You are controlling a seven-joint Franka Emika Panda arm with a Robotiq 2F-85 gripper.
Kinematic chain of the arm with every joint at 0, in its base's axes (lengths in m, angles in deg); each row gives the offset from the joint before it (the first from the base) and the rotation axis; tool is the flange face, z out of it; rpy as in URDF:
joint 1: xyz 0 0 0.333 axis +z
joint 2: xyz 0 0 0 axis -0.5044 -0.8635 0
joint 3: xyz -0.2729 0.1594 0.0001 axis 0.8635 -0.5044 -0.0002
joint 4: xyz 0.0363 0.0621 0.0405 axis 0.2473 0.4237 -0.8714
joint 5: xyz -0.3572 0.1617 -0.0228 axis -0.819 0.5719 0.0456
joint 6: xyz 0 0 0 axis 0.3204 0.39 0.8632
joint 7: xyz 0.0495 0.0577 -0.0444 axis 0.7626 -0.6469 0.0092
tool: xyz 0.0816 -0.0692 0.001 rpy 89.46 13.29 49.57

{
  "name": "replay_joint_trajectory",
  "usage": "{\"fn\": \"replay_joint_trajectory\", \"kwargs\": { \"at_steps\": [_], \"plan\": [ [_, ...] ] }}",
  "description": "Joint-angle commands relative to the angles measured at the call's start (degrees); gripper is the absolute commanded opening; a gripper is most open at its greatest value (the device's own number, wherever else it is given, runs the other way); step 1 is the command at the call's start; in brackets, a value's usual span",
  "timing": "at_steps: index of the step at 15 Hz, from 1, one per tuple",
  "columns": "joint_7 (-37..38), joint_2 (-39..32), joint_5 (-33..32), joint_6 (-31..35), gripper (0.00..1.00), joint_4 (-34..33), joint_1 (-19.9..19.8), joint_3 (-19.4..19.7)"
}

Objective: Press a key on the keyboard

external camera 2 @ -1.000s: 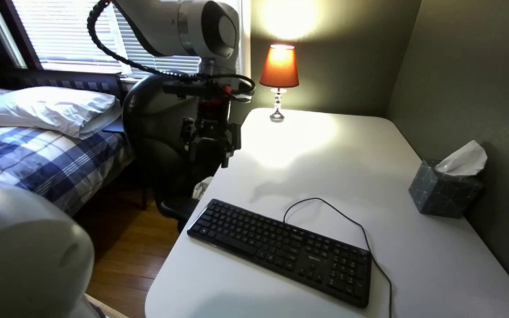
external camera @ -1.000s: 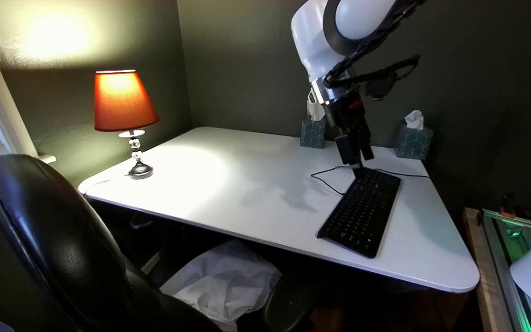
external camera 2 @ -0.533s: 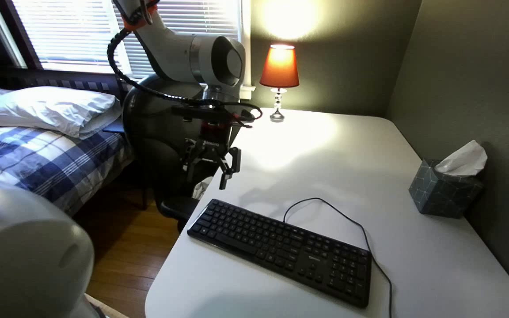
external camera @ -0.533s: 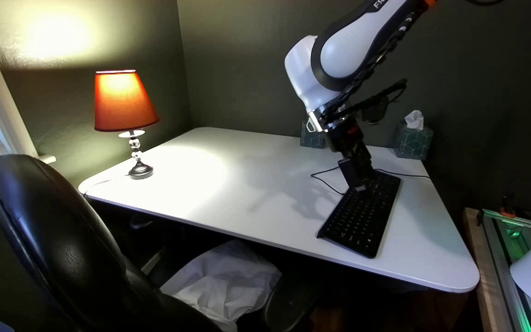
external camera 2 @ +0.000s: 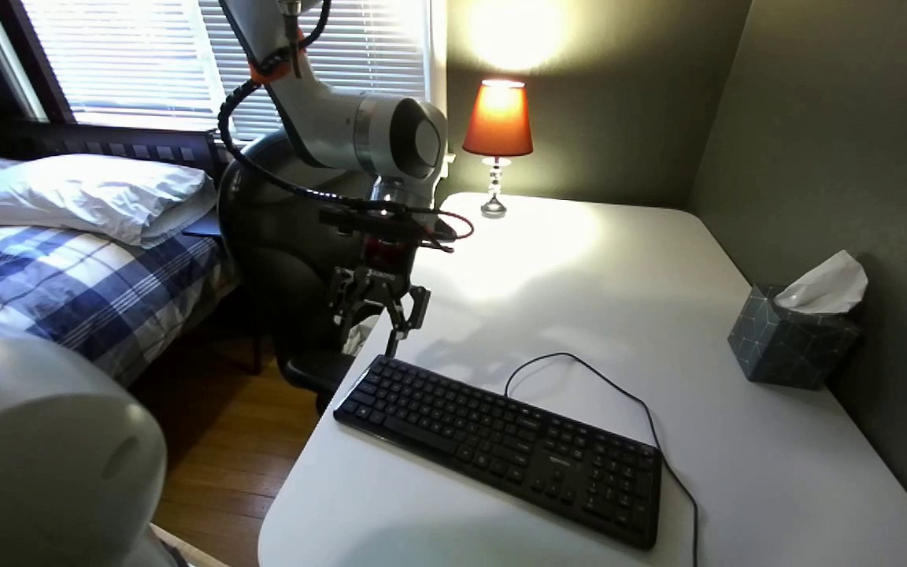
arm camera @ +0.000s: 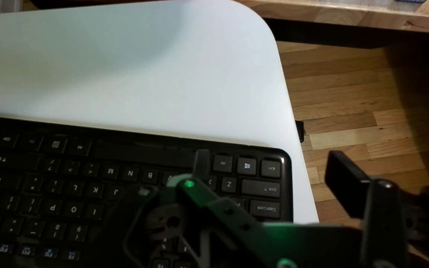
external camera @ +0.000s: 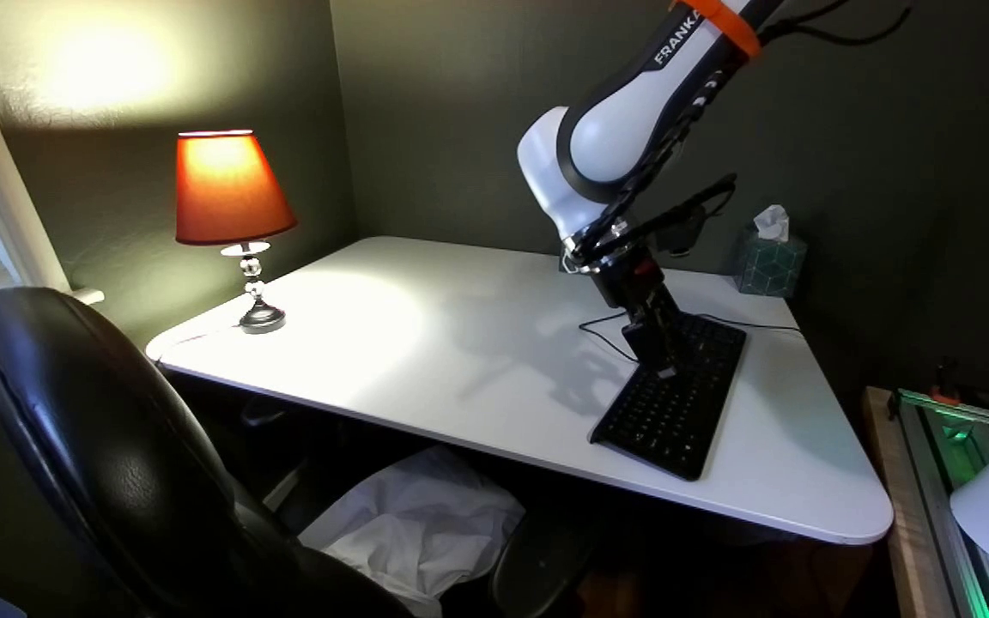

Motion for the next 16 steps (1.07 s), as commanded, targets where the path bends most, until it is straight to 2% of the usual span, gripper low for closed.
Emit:
{"fn": "replay_joint_trajectory", "kwargs": {
  "at_steps": [1,7,8,16],
  "plan": [
    [-2.2,-3.8,1.8,1.3,0.50,-2.3,-0.5,0.0],
    [-3.6,-7.2,2.6,2.7,0.04,-3.9,-1.2,0.1],
    [-3.4,-7.7,2.5,3.5,0.01,-4.0,-1.2,0.2],
    [-3.1,-10.1,1.7,9.6,0.00,-4.0,-1.5,0.5]
  ]
}}
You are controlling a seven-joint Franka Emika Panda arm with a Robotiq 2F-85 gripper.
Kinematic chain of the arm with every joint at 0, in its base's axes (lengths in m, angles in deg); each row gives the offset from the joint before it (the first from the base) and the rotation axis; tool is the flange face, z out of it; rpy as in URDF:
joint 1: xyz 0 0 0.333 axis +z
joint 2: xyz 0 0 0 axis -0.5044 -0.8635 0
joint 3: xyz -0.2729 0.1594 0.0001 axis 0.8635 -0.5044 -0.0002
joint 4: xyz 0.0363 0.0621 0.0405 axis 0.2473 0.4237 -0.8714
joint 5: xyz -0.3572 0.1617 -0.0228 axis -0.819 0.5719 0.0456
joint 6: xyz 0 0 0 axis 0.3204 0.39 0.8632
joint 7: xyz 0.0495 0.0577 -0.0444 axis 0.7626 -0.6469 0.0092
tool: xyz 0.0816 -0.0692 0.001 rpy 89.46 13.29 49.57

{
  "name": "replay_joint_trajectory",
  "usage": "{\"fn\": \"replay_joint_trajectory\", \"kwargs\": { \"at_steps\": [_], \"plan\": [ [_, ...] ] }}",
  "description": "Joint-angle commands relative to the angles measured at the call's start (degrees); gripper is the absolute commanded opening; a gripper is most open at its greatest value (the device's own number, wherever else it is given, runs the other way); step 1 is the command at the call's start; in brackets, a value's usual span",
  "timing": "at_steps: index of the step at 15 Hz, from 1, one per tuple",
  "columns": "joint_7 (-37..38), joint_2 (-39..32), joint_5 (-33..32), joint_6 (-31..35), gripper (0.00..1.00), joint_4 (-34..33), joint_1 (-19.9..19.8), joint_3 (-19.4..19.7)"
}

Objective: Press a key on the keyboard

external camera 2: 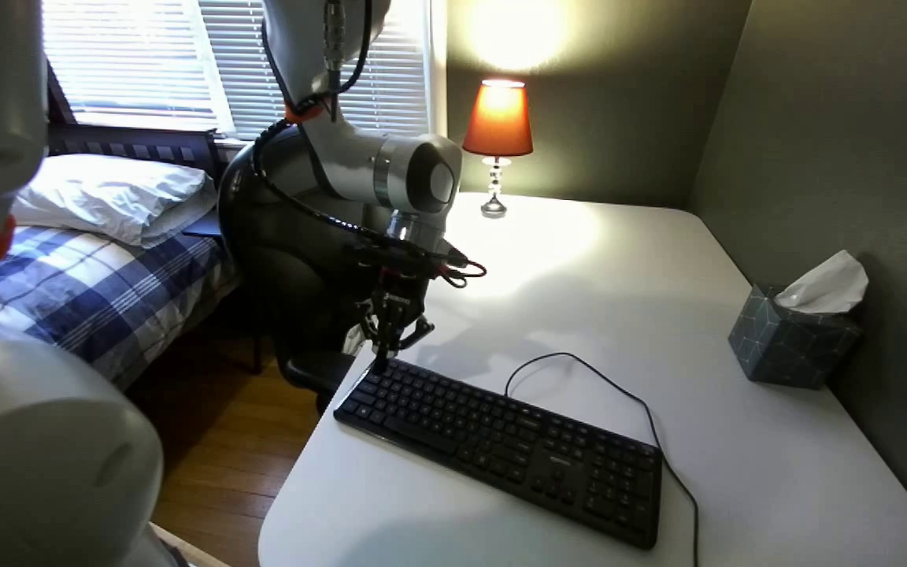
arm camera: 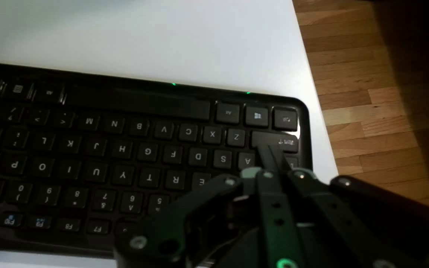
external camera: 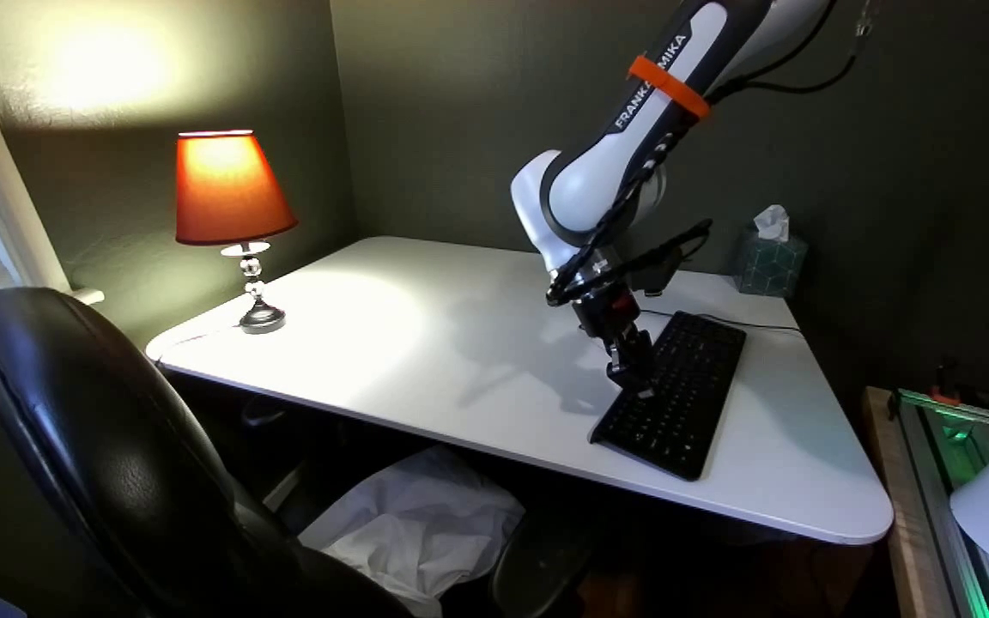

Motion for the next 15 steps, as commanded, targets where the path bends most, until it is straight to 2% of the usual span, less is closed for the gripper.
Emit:
{"fn": "replay_joint_trajectory", "kwargs": {
  "at_steps": [1,15],
  "plan": [
    [-0.7,-1.6,0.1,2.2,0.00,-0.7,-0.3,0.2],
    [-0.3,-4.0,0.2,3.2,0.00,-2.7,-0.8,0.6]
  ]
}}
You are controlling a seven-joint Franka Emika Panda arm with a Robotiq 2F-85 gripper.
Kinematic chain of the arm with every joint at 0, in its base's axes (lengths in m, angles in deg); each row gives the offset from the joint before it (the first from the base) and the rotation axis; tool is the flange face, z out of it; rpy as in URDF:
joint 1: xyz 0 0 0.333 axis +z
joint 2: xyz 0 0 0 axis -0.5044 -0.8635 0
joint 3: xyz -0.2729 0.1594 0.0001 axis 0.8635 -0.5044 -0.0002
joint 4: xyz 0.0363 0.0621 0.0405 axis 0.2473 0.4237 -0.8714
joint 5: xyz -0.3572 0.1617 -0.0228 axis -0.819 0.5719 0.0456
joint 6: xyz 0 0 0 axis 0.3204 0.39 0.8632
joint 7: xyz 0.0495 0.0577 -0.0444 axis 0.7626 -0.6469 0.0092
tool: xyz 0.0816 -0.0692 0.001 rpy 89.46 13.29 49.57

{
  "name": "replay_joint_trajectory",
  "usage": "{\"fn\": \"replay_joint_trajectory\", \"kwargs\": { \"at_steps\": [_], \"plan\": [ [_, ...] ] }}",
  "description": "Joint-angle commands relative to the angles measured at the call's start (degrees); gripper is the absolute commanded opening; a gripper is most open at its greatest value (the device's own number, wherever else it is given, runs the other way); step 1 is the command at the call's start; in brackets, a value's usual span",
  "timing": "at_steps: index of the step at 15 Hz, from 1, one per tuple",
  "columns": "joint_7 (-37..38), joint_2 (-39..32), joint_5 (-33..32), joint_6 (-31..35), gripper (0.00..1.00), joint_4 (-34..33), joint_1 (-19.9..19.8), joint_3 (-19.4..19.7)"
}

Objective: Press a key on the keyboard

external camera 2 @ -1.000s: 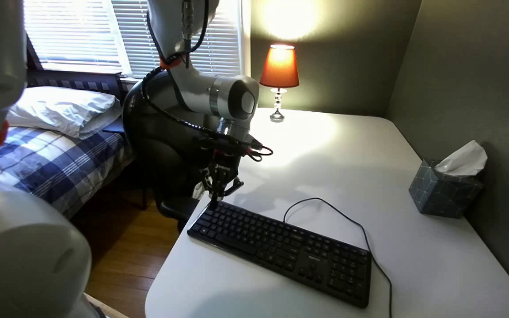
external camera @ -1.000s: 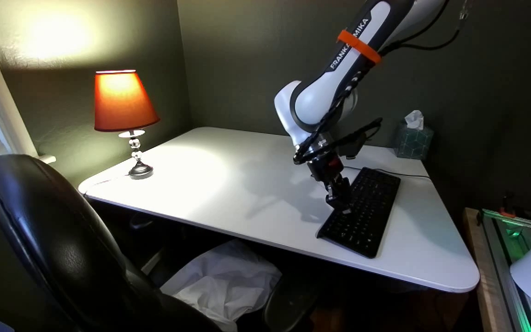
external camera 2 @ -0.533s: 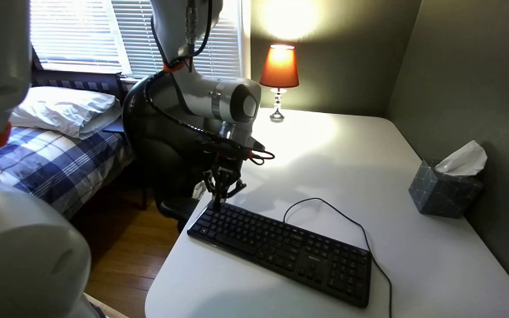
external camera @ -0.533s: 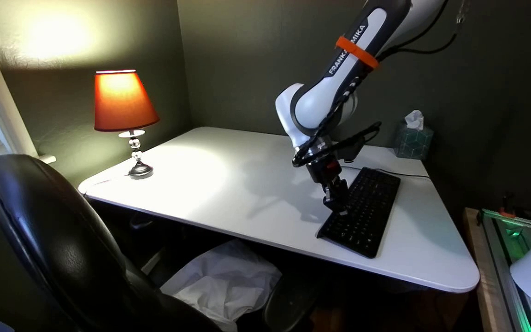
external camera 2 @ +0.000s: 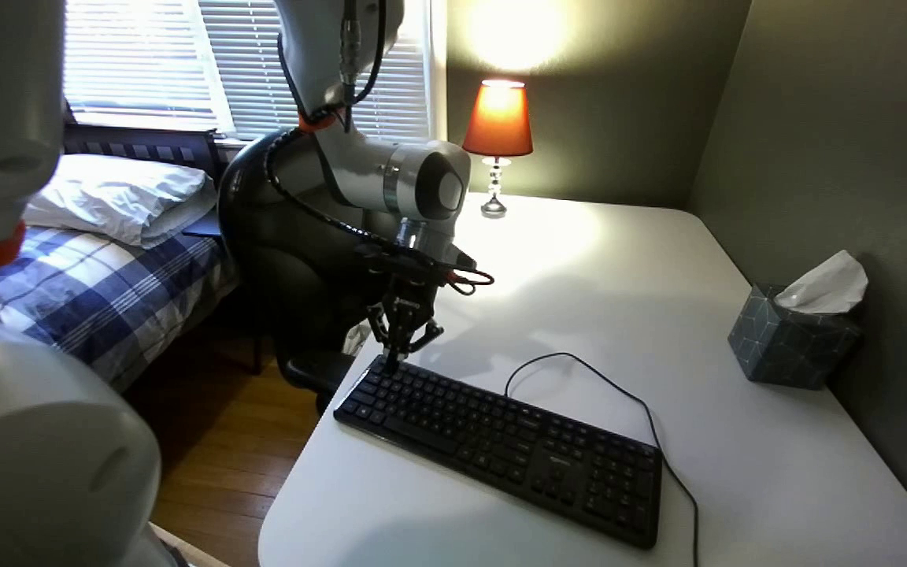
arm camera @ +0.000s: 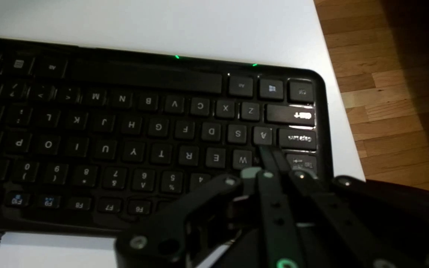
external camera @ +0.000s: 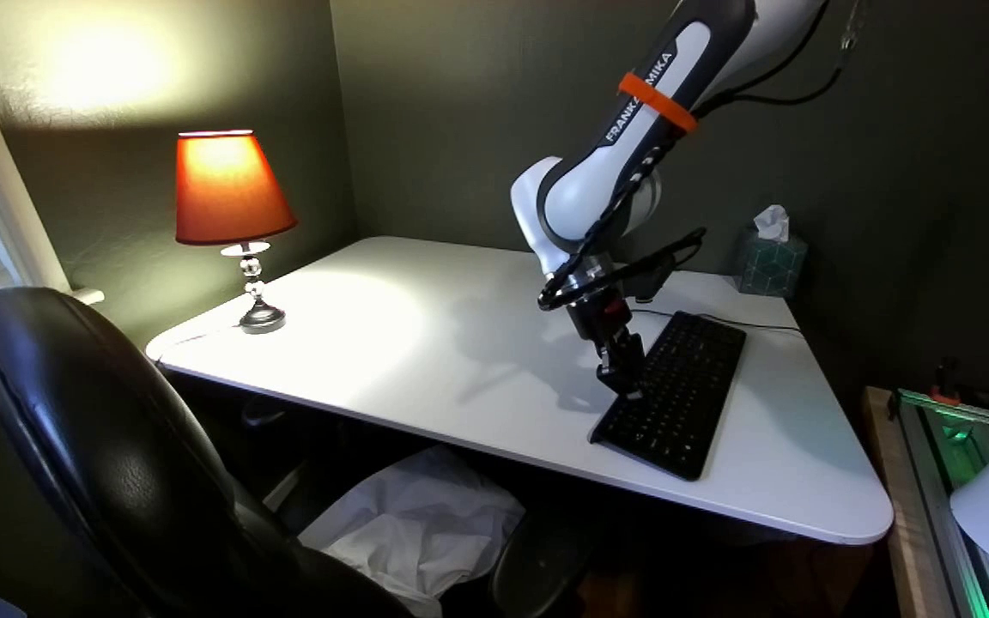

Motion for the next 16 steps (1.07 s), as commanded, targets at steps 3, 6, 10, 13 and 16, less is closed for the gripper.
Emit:
{"fn": "replay_joint_trajectory", "kwargs": {
  "at_steps": [3,6,10,13,16],
  "plan": [
    [-0.2,-2.4,0.2,0.6,0.00,-1.8,0.0,0.1],
    [-0.2,-3.1,0.4,0.6,0.00,-2.5,-0.1,0.0],
    [-0.3,-3.9,0.5,0.5,0.00,-3.1,-0.1,-0.1],
    [-0.4,-4.5,0.4,0.1,0.00,-3.8,-0.1,-0.2],
    [-0.2,-5.0,0.4,0.1,0.00,-4.2,0.0,-0.2]
  ]
}}
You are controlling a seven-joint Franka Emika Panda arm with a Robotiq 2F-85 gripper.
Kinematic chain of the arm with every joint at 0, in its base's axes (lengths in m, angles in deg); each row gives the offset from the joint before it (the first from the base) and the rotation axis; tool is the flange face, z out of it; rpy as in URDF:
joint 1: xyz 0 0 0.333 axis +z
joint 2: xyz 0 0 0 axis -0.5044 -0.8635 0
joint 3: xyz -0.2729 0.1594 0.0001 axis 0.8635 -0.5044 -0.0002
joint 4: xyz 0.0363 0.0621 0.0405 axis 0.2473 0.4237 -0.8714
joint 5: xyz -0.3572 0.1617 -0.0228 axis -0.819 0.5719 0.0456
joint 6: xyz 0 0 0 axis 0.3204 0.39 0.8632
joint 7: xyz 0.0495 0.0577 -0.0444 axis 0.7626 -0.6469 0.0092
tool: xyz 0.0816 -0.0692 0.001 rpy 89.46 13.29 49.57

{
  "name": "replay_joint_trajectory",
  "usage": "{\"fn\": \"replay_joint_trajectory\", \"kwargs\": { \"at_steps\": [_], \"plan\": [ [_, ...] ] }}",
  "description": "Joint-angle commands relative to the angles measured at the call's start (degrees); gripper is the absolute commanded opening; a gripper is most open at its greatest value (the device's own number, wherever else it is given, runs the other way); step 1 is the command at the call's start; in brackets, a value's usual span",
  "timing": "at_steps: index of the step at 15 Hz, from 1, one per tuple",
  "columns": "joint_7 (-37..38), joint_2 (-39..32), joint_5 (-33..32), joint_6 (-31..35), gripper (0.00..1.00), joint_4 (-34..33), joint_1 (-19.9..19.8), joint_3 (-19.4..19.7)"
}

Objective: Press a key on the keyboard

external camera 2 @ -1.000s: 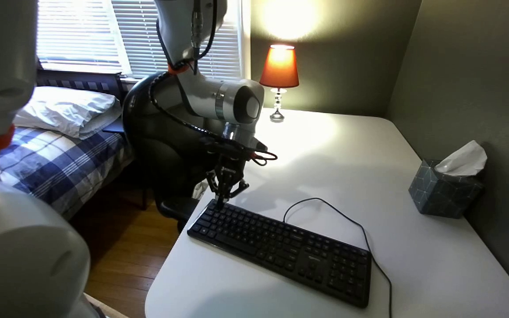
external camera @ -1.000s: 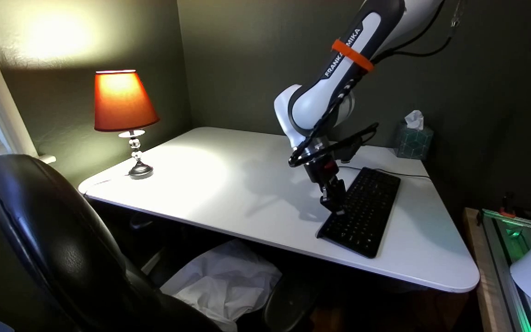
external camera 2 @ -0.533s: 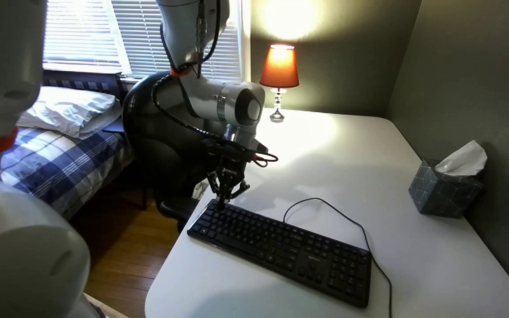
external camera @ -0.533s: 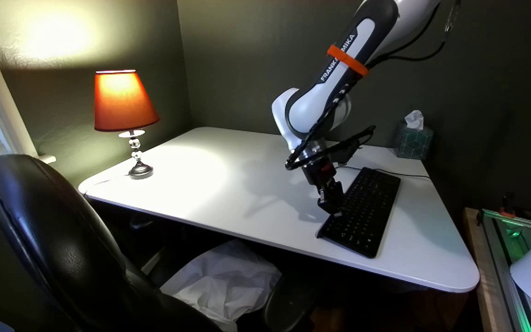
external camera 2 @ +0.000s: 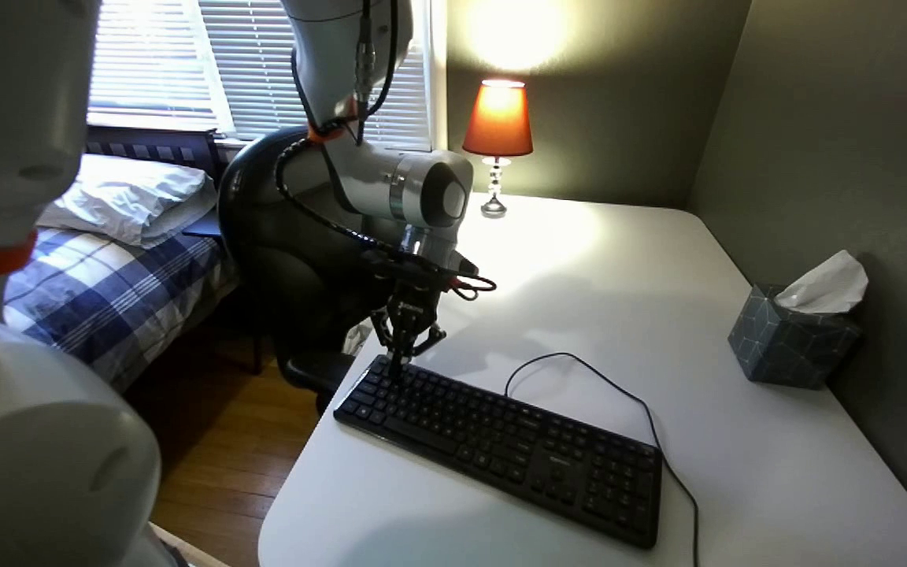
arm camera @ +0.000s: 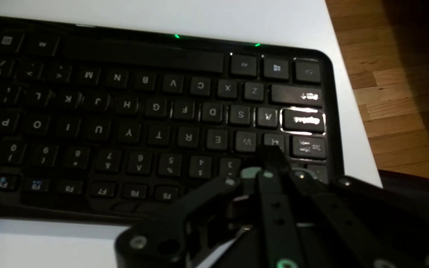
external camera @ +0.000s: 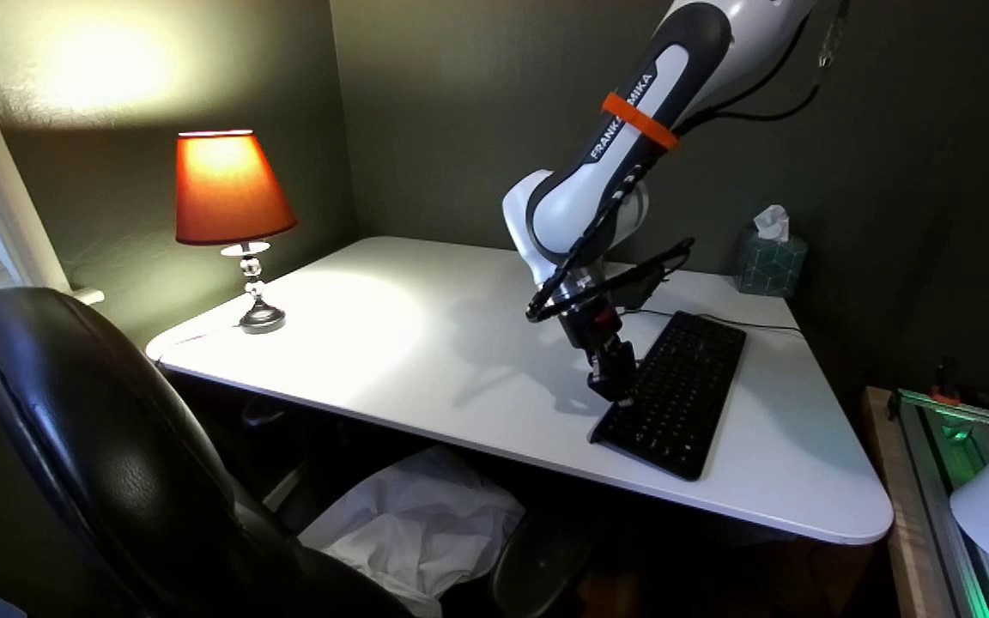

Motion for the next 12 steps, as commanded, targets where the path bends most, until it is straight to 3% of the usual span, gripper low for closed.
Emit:
{"fn": "replay_joint_trajectory", "kwargs": {
  "at_steps": [1,12],
  "plan": [
    [-0.2,-1.5,0.4,0.0,0.00,-1.3,0.0,-0.2],
    [0.2,-1.3,0.3,-0.1,0.00,-1.2,0.1,-0.1]
  ]
}}
